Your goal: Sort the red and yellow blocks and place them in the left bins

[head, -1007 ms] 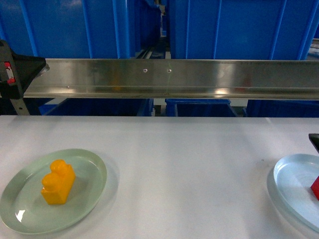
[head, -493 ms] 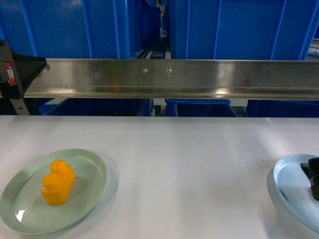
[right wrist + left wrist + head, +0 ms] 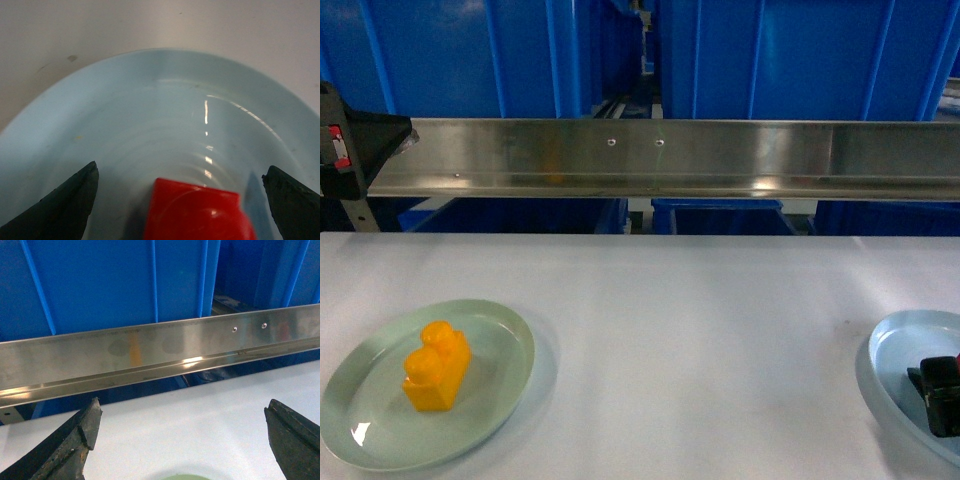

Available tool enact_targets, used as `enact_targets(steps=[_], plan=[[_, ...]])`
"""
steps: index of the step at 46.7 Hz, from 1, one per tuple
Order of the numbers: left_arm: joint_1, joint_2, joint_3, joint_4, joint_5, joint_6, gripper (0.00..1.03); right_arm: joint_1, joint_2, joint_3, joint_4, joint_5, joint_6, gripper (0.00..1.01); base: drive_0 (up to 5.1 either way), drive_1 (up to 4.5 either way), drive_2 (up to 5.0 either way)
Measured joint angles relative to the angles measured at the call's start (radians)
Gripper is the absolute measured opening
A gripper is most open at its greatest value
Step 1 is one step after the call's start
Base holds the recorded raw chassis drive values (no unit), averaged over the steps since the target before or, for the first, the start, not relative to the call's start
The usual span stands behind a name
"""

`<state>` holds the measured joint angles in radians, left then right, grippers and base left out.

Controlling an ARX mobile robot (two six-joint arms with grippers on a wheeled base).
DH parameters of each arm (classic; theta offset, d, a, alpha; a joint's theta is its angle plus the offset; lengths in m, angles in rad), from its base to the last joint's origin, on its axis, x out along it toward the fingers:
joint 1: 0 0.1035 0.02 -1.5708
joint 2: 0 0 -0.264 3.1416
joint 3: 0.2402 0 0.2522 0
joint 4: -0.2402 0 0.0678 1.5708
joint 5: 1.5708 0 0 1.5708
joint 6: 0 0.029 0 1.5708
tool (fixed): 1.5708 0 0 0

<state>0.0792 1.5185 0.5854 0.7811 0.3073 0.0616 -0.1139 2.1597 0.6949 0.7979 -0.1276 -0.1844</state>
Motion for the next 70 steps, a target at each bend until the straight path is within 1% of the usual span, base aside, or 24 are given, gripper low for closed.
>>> enact_targets(steps=[3, 4, 6, 8, 9, 12, 13, 15, 18, 26, 27, 31, 36, 42, 45, 53, 57, 63, 70], plan=[[0.000, 0.000, 0.000, 0.001, 0.000, 0.000, 0.98, -0.011, 0.013, 0.017, 0.002, -0.001, 0.004, 0.98, 0.0, 0.00, 0.0], [0.000, 0.000, 0.000, 0.001, 0.000, 0.000, 0.98, -0.018, 0.018, 0.027, -0.002, -0.002, 0.010, 0.98, 0.0, 0.00, 0.0], [0.000, 0.000, 0.000, 0.001, 0.000, 0.000, 0.98, -0.025, 0.024, 0.034, 0.005, 0.000, 0.011, 0.96, 0.0, 0.00, 0.0], [0.000, 0.000, 0.000, 0.000, 0.000, 0.000, 0.98, -0.033, 0.031, 0.045, 0.003, 0.000, 0.018, 0.90, 0.0, 0.00, 0.0], [0.000, 0.000, 0.000, 0.000, 0.000, 0.000, 0.98, -0.034, 0.032, 0.047, 0.002, -0.001, 0.021, 0.88, 0.0, 0.00, 0.0], [0.000, 0.000, 0.000, 0.000, 0.000, 0.000, 0.98, -0.040, 0.033, 0.055, -0.010, 0.000, 0.027, 0.77, 0.0, 0.00, 0.0], [0.000, 0.000, 0.000, 0.000, 0.000, 0.000, 0.98, -0.042, 0.033, 0.057, -0.016, -0.002, 0.030, 0.73, 0.0, 0.00, 0.0], [0.000, 0.000, 0.000, 0.000, 0.000, 0.000, 0.98, -0.043, 0.033, 0.058, -0.017, -0.005, 0.035, 0.62, 0.0, 0.00, 0.0], [0.000, 0.000, 0.000, 0.001, 0.000, 0.000, 0.98, -0.042, 0.033, 0.058, -0.019, -0.007, 0.037, 0.51, 0.0, 0.00, 0.0], [0.000, 0.000, 0.000, 0.000, 0.000, 0.000, 0.98, -0.037, 0.024, 0.049, -0.019, -0.002, 0.038, 0.33, 0.0, 0.00, 0.0], [0.000, 0.000, 0.000, 0.000, 0.000, 0.000, 0.98, -0.029, -0.019, 0.004, 0.000, 0.010, 0.057, 0.29, 0.0, 0.00, 0.0], [0.000, 0.000, 0.000, 0.000, 0.000, 0.000, 0.98, -0.029, -0.050, -0.013, 0.003, 0.012, 0.069, 0.29, 0.0, 0.00, 0.0], [0.000, 0.000, 0.000, 0.000, 0.000, 0.000, 0.98, -0.028, -0.145, -0.049, 0.036, 0.018, 0.080, 0.29, 0.0, 0.00, 0.0], [0.000, 0.000, 0.000, 0.001, 0.000, 0.000, 0.98, -0.028, -0.293, -0.107, 0.060, 0.017, 0.079, 0.29, 0.0, 0.00, 0.0], [0.000, 0.000, 0.000, 0.000, 0.000, 0.000, 0.98, -0.031, -0.356, -0.137, 0.057, 0.007, 0.079, 0.29, 0.0, 0.00, 0.0], [0.000, 0.000, 0.000, 0.000, 0.000, 0.000, 0.98, -0.032, -0.561, -0.245, 0.002, -0.010, 0.079, 0.29, 0.0, 0.00, 0.0], [0.000, 0.000, 0.000, 0.001, 0.000, 0.000, 0.98, -0.038, -0.729, -0.327, -0.048, -0.021, 0.071, 0.29, 0.0, 0.00, 0.0], [0.000, 0.000, 0.000, 0.001, 0.000, 0.000, 0.98, -0.037, -0.892, -0.397, -0.114, -0.019, 0.060, 0.29, 0.0, 0.00, 0.0], [0.000, 0.000, 0.000, 0.000, 0.000, 0.000, 0.98, -0.035, -1.119, -0.479, -0.237, -0.009, 0.064, 0.29, 0.0, 0.00, 0.0]])
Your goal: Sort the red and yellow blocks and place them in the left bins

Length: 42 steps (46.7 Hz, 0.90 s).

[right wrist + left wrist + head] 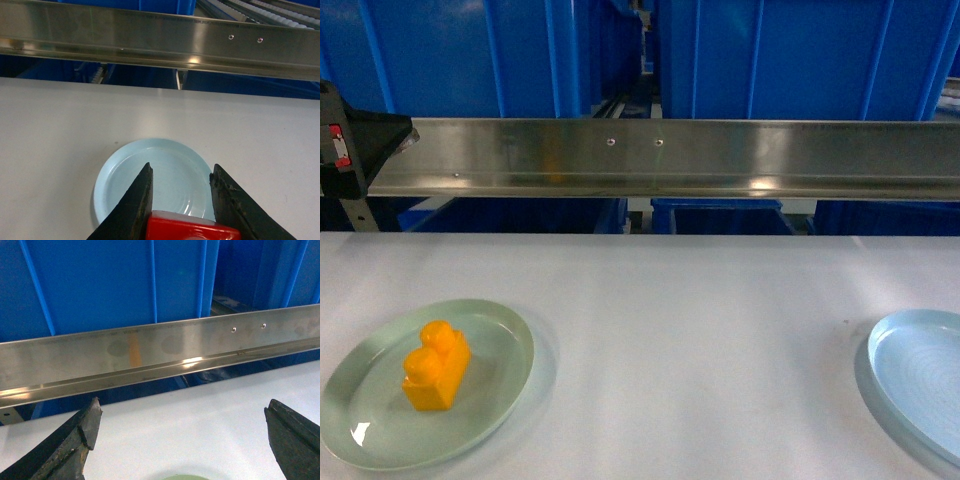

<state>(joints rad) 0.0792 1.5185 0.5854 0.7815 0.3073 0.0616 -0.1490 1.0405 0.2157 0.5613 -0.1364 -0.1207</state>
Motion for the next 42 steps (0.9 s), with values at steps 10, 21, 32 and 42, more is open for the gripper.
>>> enact_targets(steps=[10, 21, 32, 42], plan=[[0.000, 0.000, 0.000, 0.000, 0.000, 0.000, 0.98, 0.029, -0.112, -0.050, -0.038, 0.026, 0.000, 0.29, 0.0, 0.00, 0.0], [-0.005, 0.000, 0.000, -0.011, -0.003, 0.000, 0.98, 0.031, -0.108, -0.050, -0.038, 0.029, 0.000, 0.29, 0.0, 0.00, 0.0], [-0.045, 0.035, 0.039, -0.059, -0.031, 0.019, 0.98, 0.031, -0.108, -0.050, -0.038, 0.029, 0.000, 0.29, 0.0, 0.00, 0.0], [-0.074, 0.149, 0.060, -0.093, -0.124, 0.023, 0.98, 0.031, -0.108, -0.050, -0.038, 0.029, -0.001, 0.29, 0.0, 0.00, 0.0]])
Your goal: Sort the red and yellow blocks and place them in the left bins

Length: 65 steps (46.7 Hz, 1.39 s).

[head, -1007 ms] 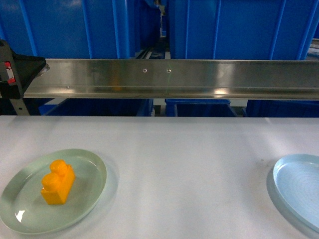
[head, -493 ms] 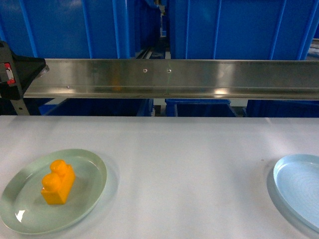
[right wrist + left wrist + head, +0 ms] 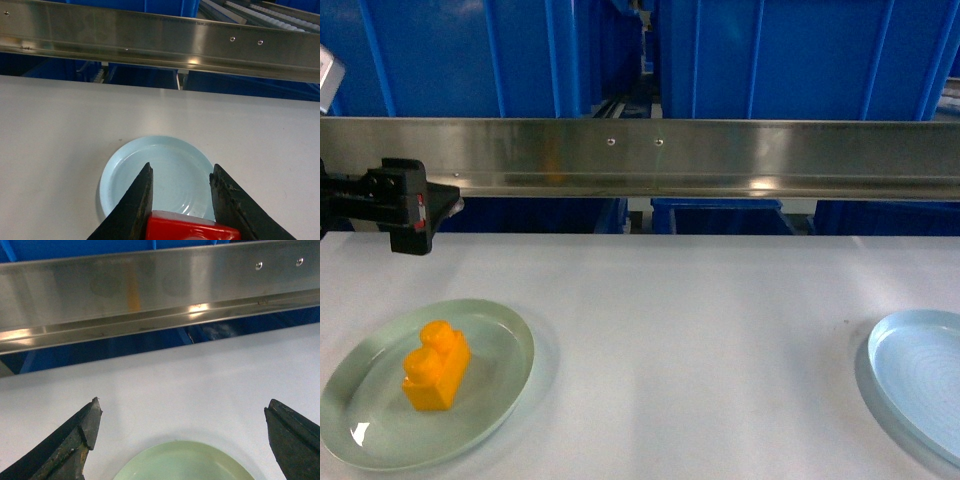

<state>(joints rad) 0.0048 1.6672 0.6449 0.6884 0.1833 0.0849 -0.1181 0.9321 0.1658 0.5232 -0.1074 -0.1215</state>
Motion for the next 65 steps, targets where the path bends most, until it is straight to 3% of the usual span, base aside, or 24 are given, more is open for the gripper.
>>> enact_targets(steps=[11, 27, 39, 52, 65], plan=[[-0.064, 0.018, -0.003, -0.073, -0.061, -0.012, 0.98, 0.000, 0.000, 0.000, 0.000, 0.000, 0.000, 0.29, 0.0, 0.00, 0.0], [-0.108, 0.096, -0.038, -0.089, -0.221, -0.052, 0.98, 0.000, 0.000, 0.000, 0.000, 0.000, 0.000, 0.29, 0.0, 0.00, 0.0], [-0.143, 0.114, -0.051, -0.130, -0.241, -0.106, 0.98, 0.000, 0.000, 0.000, 0.000, 0.000, 0.000, 0.29, 0.0, 0.00, 0.0], [-0.153, 0.174, -0.082, -0.069, -0.305, -0.158, 0.98, 0.000, 0.000, 0.000, 0.000, 0.000, 0.000, 0.29, 0.0, 0.00, 0.0], [-0.150, 0.244, -0.087, -0.010, -0.309, -0.190, 0.98, 0.000, 0.000, 0.000, 0.000, 0.000, 0.000, 0.29, 0.0, 0.00, 0.0]])
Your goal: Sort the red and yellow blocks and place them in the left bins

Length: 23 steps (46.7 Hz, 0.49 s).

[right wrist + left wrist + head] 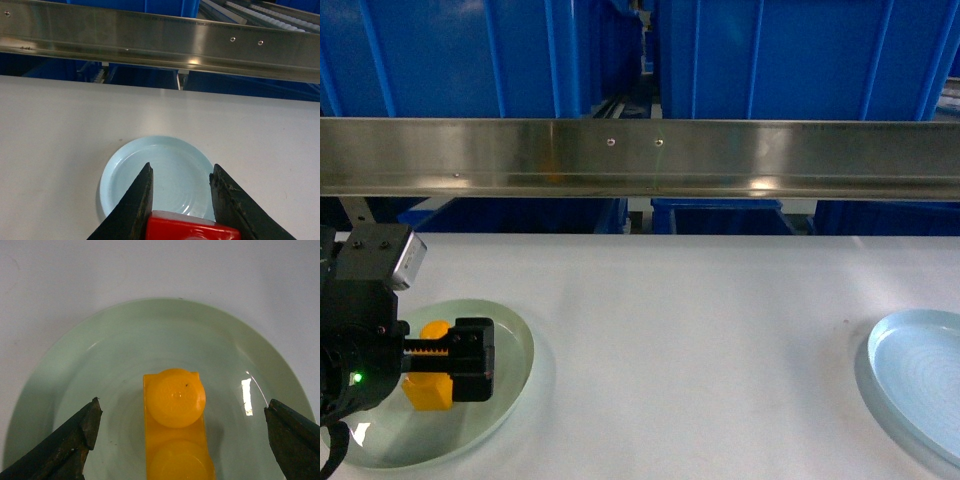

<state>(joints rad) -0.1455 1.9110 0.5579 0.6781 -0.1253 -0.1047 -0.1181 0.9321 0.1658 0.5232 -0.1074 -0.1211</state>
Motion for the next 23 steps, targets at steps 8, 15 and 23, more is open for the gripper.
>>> enact_targets(steps=[8, 15, 23], plan=[[0.005, 0.070, -0.010, 0.058, 0.005, -0.034, 0.98, 0.000, 0.000, 0.000, 0.000, 0.000, 0.000, 0.29, 0.0, 0.00, 0.0], [0.004, 0.129, -0.020, 0.126, -0.004, -0.056, 0.90, 0.000, 0.000, 0.000, 0.000, 0.000, 0.000, 0.29, 0.0, 0.00, 0.0], [-0.018, 0.150, -0.019, 0.156, -0.024, -0.071, 0.58, 0.000, 0.000, 0.000, 0.000, 0.000, 0.000, 0.29, 0.0, 0.00, 0.0]])
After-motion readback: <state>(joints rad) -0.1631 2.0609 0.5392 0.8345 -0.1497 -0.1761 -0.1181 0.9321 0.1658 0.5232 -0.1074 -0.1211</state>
